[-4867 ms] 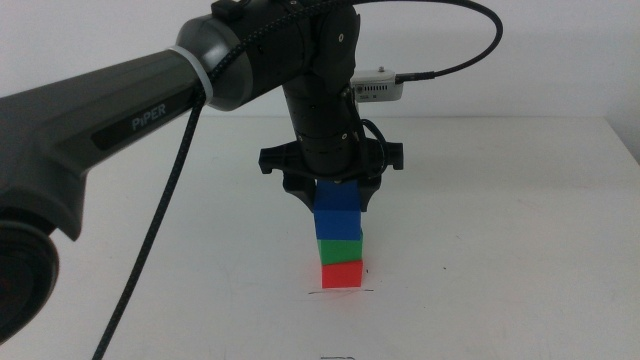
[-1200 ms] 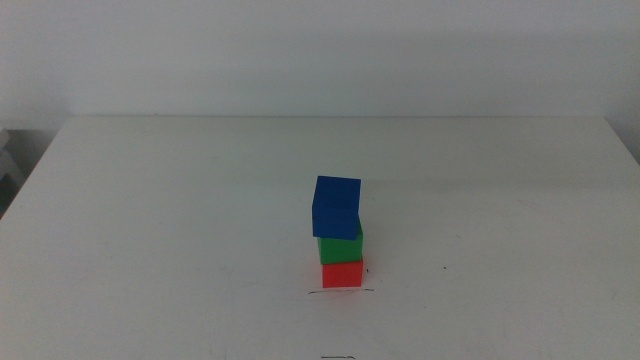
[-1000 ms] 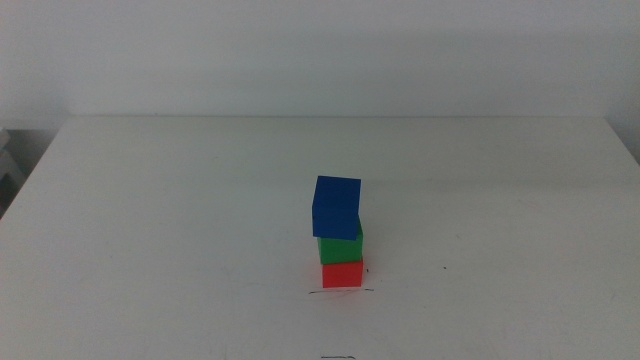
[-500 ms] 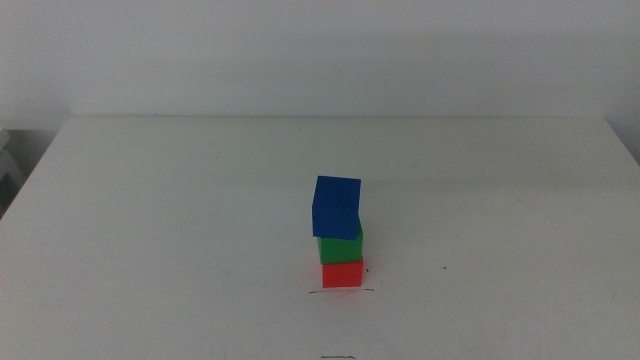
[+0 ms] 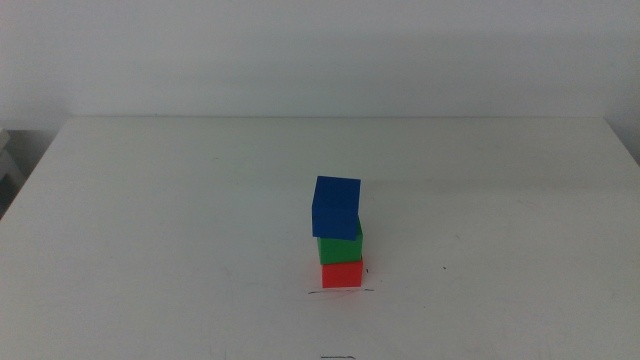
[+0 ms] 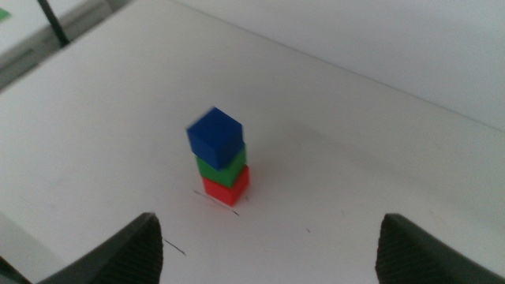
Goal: Stack red cubes first, then green, then blue cubes in a specific spot.
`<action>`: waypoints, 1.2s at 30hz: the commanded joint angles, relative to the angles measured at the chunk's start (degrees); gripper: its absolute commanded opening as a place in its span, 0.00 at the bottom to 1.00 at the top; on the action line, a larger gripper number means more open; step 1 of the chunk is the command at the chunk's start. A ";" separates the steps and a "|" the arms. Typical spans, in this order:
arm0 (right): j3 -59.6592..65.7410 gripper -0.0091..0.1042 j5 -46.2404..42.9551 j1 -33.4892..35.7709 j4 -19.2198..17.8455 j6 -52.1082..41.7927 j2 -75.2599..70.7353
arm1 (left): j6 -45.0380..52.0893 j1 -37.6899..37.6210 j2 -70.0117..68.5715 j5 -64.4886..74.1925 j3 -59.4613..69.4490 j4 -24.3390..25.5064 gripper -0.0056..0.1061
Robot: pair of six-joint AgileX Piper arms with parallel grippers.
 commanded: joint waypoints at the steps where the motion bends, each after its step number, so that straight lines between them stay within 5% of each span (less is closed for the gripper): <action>1: 0.47 0.85 -3.93 -0.62 -3.09 -0.72 -1.00 | -0.31 -0.15 -1.71 -4.50 -1.23 -0.63 0.79; 6: 5.77 0.85 -7.95 -1.95 -8.99 -0.72 -2.40 | -0.31 -0.15 -7.26 -7.81 7.51 -0.63 0.79; 16: 20.57 0.85 -35.21 -2.28 -11.75 -0.72 -5.98 | -0.31 -0.15 -25.41 -9.43 35.35 -1.72 0.79; 28: 38.99 0.85 -41.75 -3.01 -10.59 -0.72 -8.87 | -0.31 -0.15 -39.54 -9.08 51.87 -1.72 0.79; 36: 49.25 0.85 -42.92 -20.18 -2.98 -0.72 -17.57 | -0.36 -0.15 -42.79 -9.52 52.35 -1.72 0.79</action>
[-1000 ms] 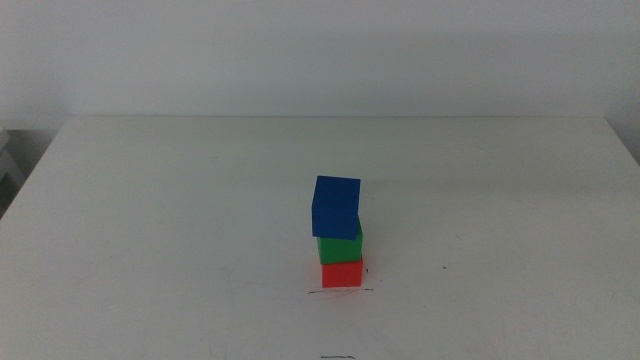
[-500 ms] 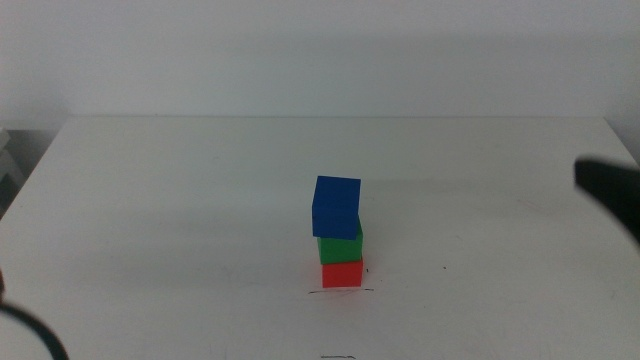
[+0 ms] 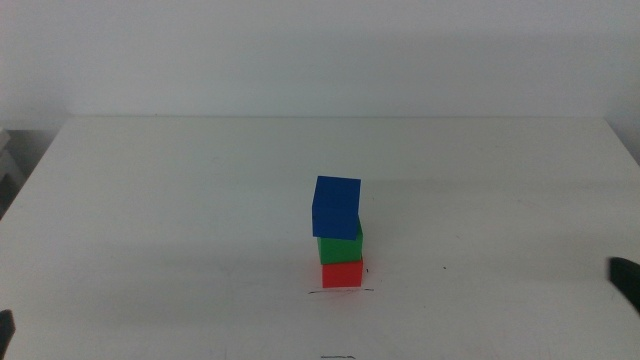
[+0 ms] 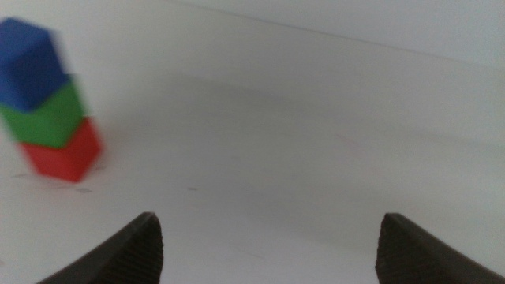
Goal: Stack red cubes first, then green, then blue cubes in a specific spot.
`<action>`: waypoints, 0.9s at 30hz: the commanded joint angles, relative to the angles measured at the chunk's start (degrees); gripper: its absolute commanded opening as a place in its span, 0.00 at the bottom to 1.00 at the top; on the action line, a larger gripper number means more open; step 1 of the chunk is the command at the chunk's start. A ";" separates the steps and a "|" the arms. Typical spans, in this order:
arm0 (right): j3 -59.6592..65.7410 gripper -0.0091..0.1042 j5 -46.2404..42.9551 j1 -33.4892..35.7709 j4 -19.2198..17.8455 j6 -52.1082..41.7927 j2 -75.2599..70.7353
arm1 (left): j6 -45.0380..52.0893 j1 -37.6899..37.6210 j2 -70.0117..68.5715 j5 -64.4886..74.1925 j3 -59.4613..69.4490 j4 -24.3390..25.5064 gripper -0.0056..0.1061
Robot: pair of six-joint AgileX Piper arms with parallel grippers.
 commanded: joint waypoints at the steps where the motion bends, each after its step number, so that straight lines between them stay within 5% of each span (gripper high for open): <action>1: 0.87 0.85 -4.39 -4.90 0.14 -0.65 -3.98 | -0.39 -0.21 -0.37 -4.80 -1.07 -0.71 0.79; 13: 13.49 0.85 -9.31 -11.84 -2.01 -0.65 -28.14 | -0.39 -0.21 -8.35 -5.64 6.33 -5.84 0.79; 27: 25.28 0.85 -16.26 -16.46 3.43 -0.65 -32.85 | -0.39 -0.21 -8.24 -9.60 10.68 -5.71 0.79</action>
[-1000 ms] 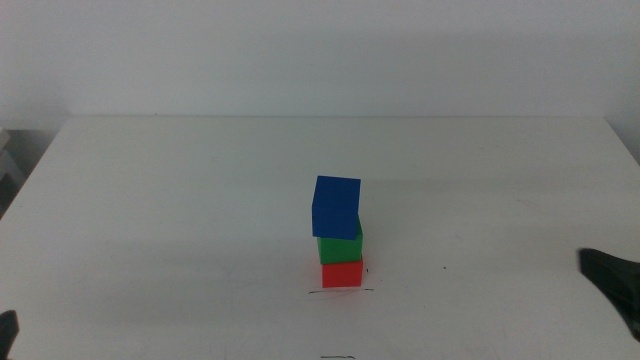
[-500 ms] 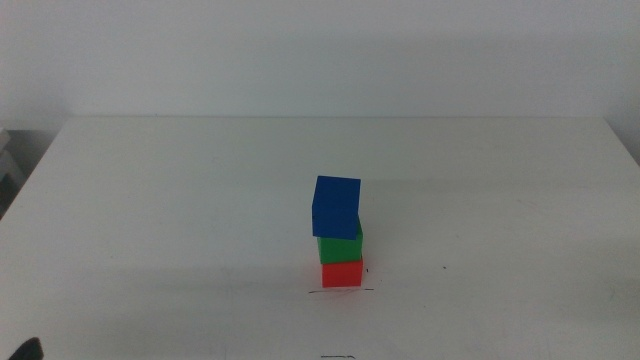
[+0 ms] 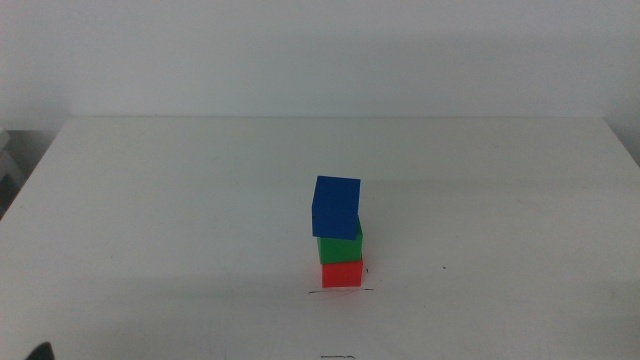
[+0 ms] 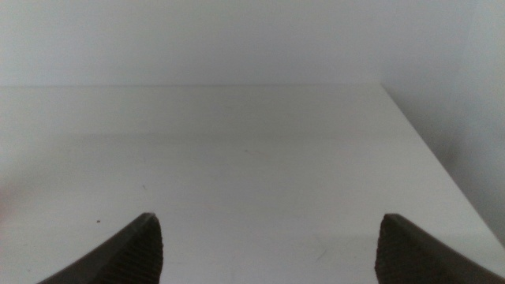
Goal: Stack red cubes first, then green, then blue cubes in a specific spot.
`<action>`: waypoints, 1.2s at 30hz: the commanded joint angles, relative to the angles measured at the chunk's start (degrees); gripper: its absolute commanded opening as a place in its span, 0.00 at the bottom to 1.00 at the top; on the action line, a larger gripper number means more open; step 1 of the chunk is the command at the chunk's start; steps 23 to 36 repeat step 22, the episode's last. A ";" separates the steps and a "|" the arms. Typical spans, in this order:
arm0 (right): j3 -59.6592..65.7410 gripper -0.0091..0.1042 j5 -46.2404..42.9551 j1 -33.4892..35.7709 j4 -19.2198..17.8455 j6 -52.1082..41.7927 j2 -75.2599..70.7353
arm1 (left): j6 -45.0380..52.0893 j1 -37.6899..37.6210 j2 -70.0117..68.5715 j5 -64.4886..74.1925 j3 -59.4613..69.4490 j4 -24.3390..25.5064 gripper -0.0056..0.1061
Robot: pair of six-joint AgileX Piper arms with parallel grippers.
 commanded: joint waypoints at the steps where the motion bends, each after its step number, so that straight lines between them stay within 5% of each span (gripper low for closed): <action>1: -1.11 0.85 -5.09 -0.31 0.00 -0.65 -0.84 | -0.39 -0.21 -1.27 -4.85 0.05 -0.92 0.79; 36: 0.77 0.85 -9.29 -0.31 0.00 -0.65 -0.84 | -0.39 -0.21 -1.37 -11.37 6.80 -1.04 0.79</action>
